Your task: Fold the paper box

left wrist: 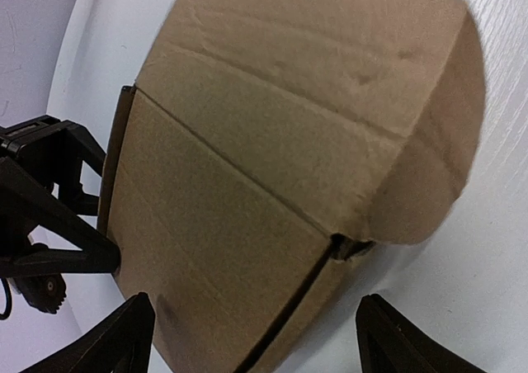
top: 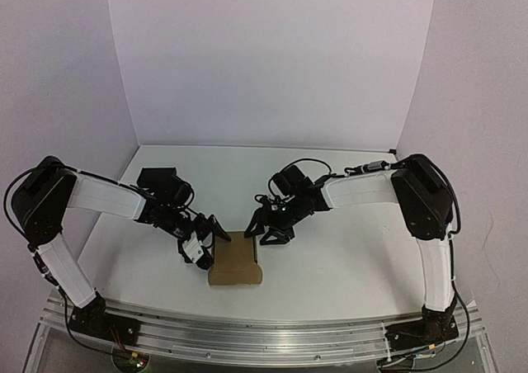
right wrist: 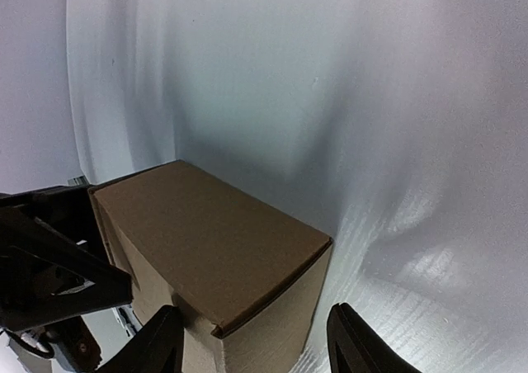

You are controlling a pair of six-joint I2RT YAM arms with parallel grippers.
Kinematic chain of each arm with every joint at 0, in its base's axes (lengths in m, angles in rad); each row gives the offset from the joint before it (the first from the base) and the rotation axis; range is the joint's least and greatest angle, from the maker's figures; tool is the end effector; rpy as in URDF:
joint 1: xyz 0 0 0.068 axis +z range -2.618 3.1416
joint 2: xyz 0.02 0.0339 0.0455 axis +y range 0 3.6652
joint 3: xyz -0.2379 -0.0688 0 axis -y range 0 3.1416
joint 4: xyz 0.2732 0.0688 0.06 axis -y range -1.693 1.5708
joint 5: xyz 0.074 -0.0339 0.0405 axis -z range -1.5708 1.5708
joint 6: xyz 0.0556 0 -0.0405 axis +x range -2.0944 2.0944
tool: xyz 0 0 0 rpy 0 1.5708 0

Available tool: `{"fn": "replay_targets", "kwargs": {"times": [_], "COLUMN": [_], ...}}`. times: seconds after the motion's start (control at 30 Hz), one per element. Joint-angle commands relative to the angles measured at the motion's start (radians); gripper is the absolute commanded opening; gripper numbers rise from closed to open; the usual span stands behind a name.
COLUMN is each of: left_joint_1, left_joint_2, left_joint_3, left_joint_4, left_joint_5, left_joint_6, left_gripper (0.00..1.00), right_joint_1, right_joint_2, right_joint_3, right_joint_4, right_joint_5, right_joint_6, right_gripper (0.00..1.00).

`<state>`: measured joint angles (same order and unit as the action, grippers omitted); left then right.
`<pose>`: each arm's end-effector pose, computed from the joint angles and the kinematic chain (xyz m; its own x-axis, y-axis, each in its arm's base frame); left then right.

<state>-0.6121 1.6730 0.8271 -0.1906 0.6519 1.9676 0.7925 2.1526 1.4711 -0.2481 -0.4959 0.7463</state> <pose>0.2511 -0.2175 0.0837 0.9267 0.2452 -0.2848 0.3754 -0.6389 0.6715 0.3141 0.3563 0.0883 -0.9740 -0.1374 -0.1803 -0.2246 0.6920 0.6861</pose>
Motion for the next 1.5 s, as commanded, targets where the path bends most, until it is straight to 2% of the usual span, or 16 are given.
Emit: {"fn": "replay_targets", "kwargs": {"times": [0.0,0.17,0.4,0.6,0.83,1.07,1.27,1.47], "left_joint_1": [0.002,0.002,0.001,-0.003,-0.004,-0.012,-0.037,-0.084], "left_joint_2": [0.013,0.010,-0.025,-0.051,-0.048,-0.029,0.021,0.115], "left_joint_3": [-0.046,-0.105,0.046,0.095,0.108,0.050,-0.043,-0.121], "left_joint_4": [0.115,0.279,0.235,0.141,0.114,0.254,0.450,0.718], "left_joint_5": [0.050,0.099,0.184,0.289,0.394,0.384,0.291,0.358], "left_joint_6": [0.142,0.080,-0.387,-0.624,-1.112,-1.582,-1.779,-1.908], "left_gripper": [0.88,0.84,0.74,0.64,0.62,0.64,0.69,0.71], "right_joint_1": [0.004,0.004,0.007,0.006,0.007,0.006,0.006,0.012], "right_joint_2": [0.031,0.024,-0.067,-0.122,-0.206,-0.273,-0.333,-0.411], "right_joint_3": [0.034,-0.015,-0.042,-0.067,-0.118,-0.142,-0.177,-0.236], "right_joint_4": [-0.020,-0.019,-0.019,-0.016,-0.017,-0.019,-0.019,-0.019], "right_joint_5": [-0.075,-0.195,-0.322,-0.347,-0.382,-0.410,-0.307,-0.199], "right_joint_6": [0.034,0.111,0.174,0.211,0.266,0.371,0.518,0.716], "right_gripper": [0.59,0.59,0.59,0.59,0.59,0.59,0.60,0.60]}}
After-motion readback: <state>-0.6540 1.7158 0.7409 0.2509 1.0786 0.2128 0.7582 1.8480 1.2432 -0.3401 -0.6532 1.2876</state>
